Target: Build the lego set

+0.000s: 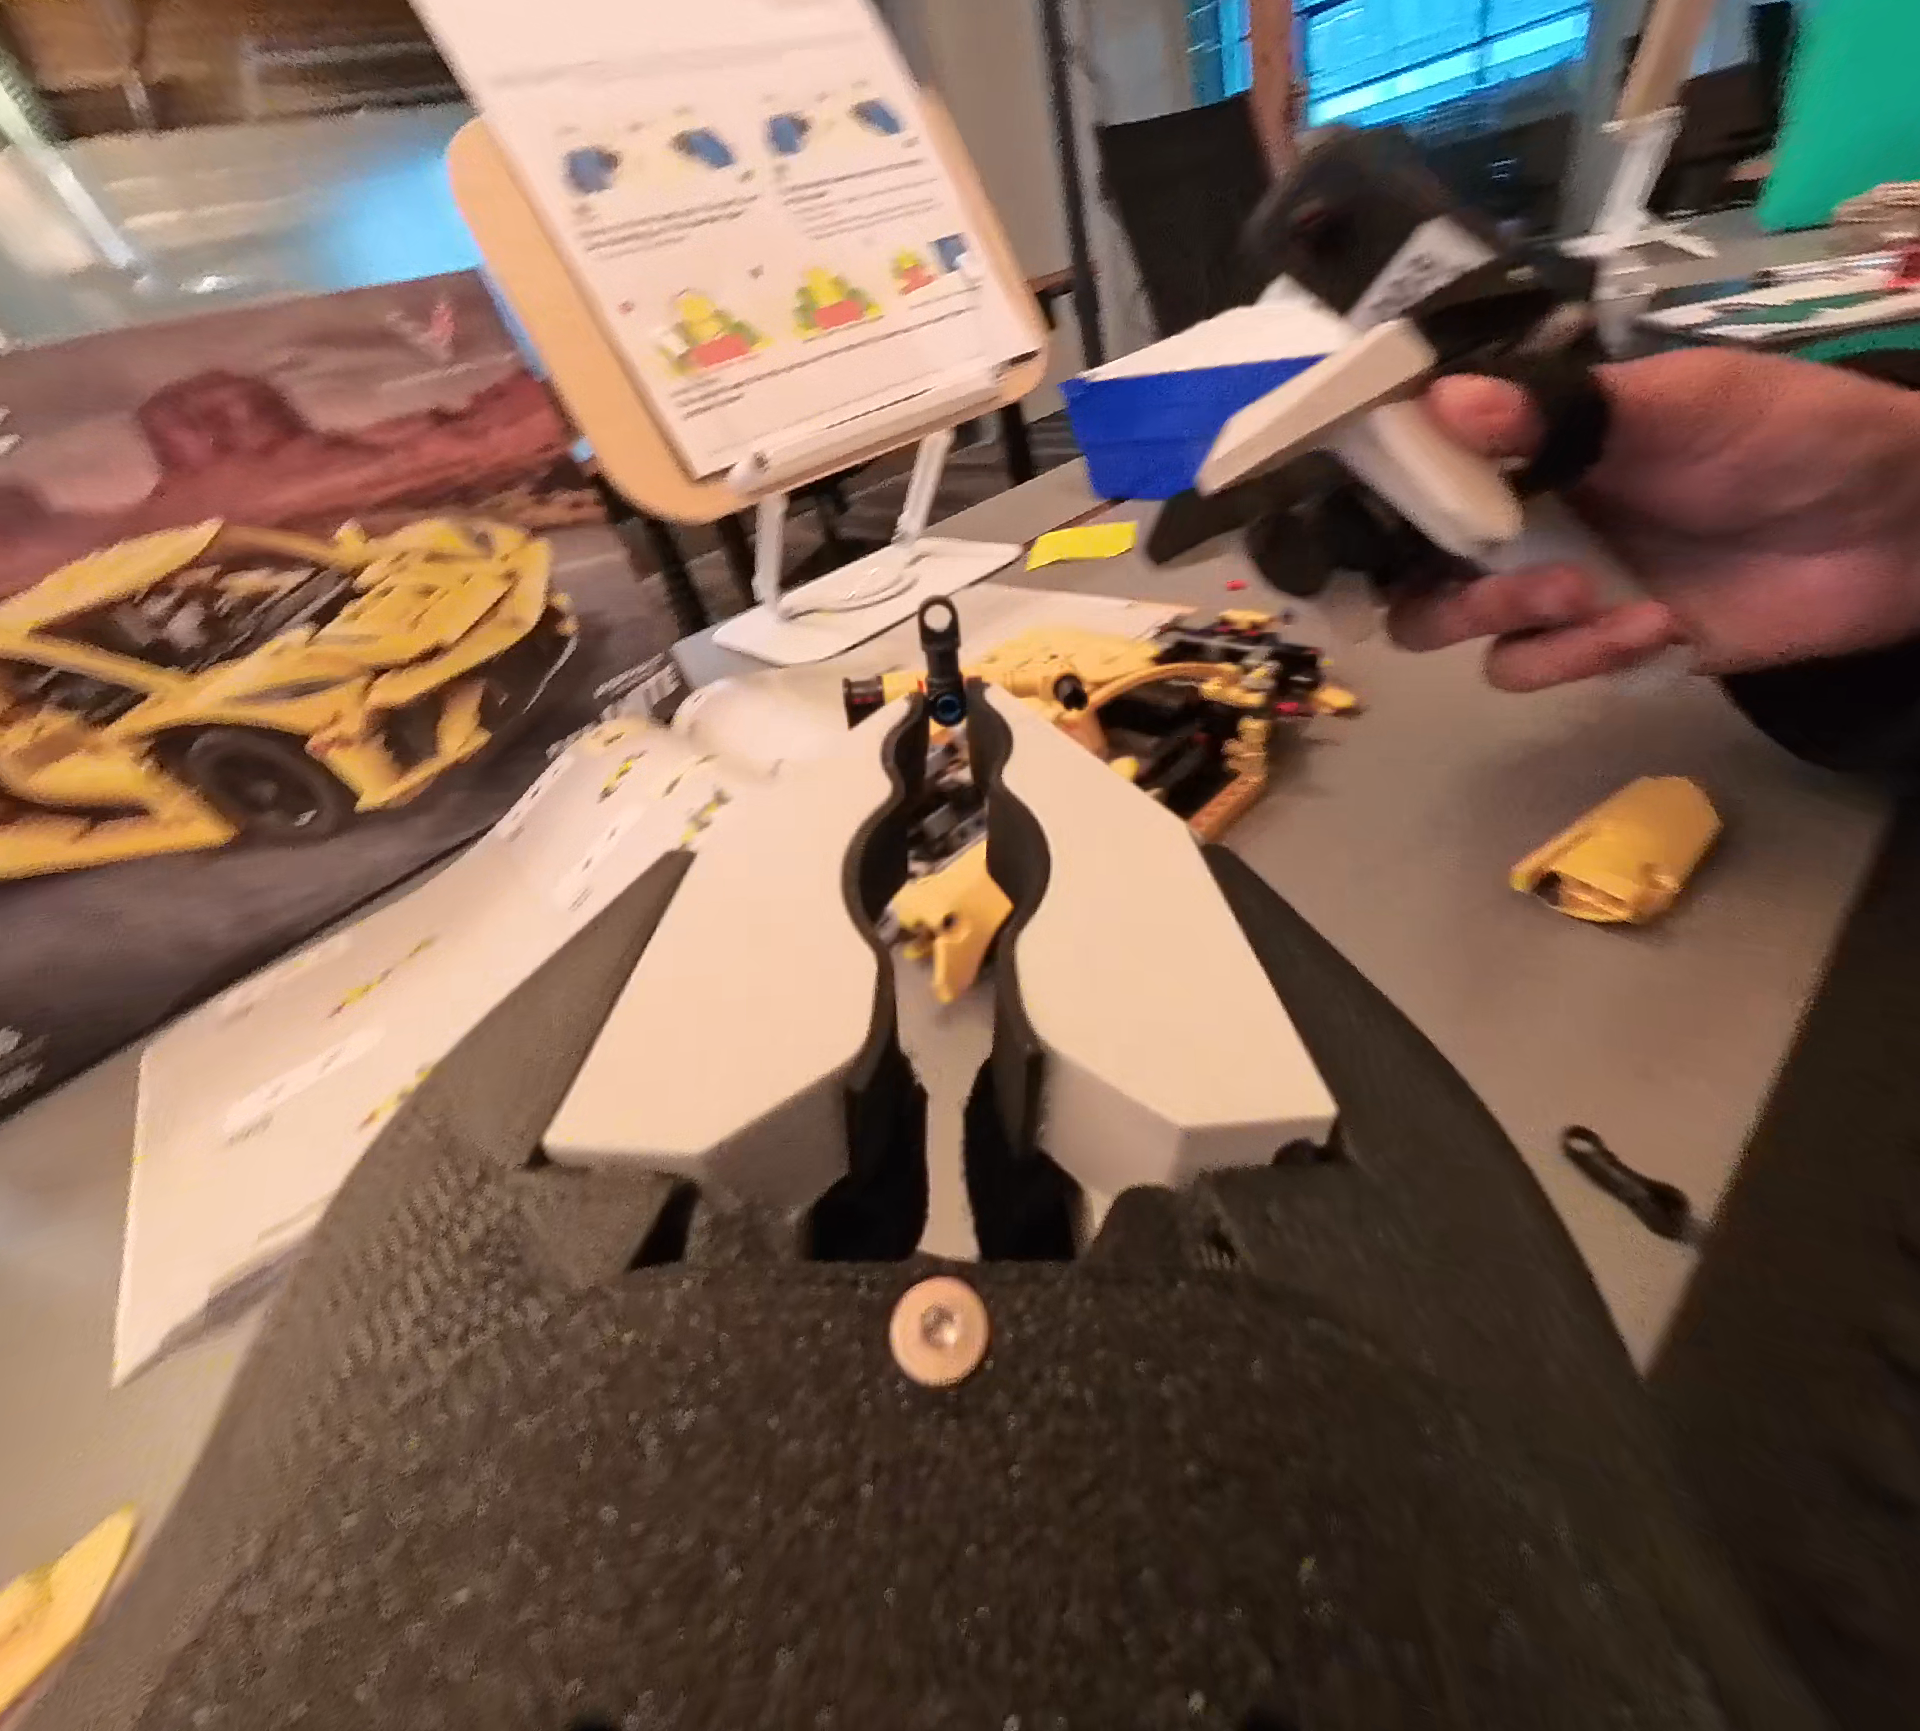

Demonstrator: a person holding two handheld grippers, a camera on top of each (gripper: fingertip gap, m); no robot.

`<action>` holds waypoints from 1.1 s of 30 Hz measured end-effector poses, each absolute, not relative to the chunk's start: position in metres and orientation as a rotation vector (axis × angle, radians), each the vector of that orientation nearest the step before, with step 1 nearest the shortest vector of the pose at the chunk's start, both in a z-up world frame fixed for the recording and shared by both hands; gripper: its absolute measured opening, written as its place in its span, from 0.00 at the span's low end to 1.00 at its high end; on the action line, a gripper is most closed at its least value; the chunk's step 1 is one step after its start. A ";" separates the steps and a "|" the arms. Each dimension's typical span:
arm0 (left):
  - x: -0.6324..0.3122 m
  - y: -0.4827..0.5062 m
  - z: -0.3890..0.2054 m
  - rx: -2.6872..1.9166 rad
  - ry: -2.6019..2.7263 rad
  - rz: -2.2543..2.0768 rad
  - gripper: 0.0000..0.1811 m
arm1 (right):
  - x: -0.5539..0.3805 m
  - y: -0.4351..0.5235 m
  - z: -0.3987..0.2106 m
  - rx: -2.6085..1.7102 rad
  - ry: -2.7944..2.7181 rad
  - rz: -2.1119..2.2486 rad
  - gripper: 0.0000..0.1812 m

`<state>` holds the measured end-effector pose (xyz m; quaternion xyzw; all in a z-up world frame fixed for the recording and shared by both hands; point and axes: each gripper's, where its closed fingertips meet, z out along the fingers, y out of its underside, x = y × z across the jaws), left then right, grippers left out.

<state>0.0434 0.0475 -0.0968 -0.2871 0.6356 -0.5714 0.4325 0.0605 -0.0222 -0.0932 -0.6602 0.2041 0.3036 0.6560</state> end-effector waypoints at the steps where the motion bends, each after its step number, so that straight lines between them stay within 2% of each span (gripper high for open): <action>1: 0.049 0.057 -0.099 -0.776 1.563 -1.395 0.04 | 0.066 -0.025 -0.092 -1.504 0.465 0.636 0.12; 11: 0.088 0.133 -0.135 -1.316 1.496 -1.131 0.04 | 0.116 -0.057 -0.101 -1.671 0.462 0.103 0.11; 16: 0.117 0.156 -0.132 -1.386 1.524 -1.008 0.04 | 0.120 -0.054 -0.108 -1.724 0.436 0.060 0.11; 24: 0.131 0.179 -0.158 -1.444 1.533 -0.789 0.04 | 0.131 -0.061 -0.117 -1.743 0.459 0.032 0.10; 33: 0.131 0.184 -0.170 -1.522 1.545 -0.800 0.04 | 0.133 -0.060 -0.127 -1.736 0.493 0.093 0.10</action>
